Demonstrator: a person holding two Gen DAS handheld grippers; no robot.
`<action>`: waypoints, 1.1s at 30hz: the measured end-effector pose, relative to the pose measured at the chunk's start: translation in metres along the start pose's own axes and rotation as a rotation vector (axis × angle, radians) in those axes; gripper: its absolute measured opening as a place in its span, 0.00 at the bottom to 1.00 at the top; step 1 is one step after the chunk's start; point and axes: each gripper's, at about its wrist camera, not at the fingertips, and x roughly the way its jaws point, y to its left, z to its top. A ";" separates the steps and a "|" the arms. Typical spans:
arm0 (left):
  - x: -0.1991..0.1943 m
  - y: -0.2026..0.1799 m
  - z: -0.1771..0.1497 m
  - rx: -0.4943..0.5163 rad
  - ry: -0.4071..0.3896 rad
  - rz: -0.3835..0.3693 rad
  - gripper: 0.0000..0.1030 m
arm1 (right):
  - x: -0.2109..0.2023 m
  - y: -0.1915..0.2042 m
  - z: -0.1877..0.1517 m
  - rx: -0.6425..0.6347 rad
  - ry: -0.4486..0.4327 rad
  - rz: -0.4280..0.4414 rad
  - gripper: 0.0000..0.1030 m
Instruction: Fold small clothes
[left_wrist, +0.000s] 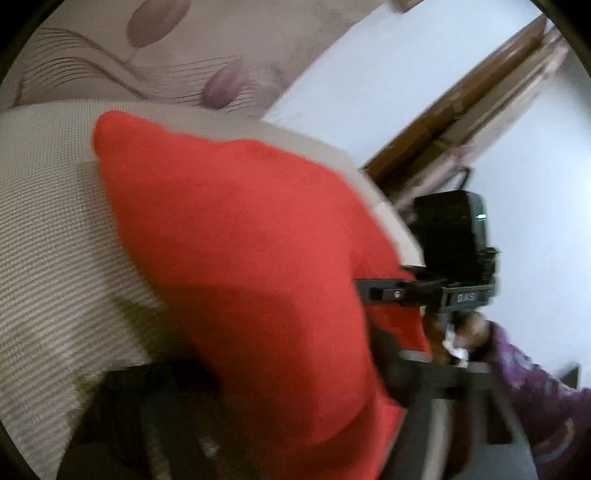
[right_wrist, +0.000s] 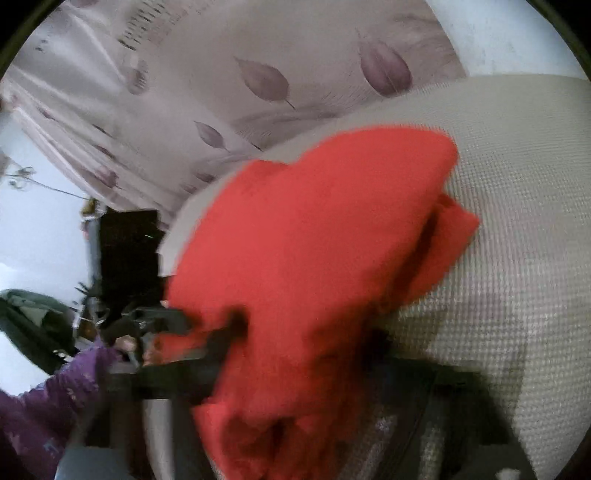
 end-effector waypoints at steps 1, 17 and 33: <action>-0.001 -0.001 -0.001 -0.002 -0.006 0.009 0.49 | 0.000 -0.002 0.000 0.029 -0.009 0.008 0.27; -0.047 -0.038 -0.028 0.070 -0.037 0.224 0.39 | -0.001 0.045 -0.020 0.108 -0.056 0.010 0.23; -0.139 -0.075 -0.130 0.069 -0.042 0.383 0.39 | 0.014 0.139 -0.101 0.089 -0.004 0.116 0.23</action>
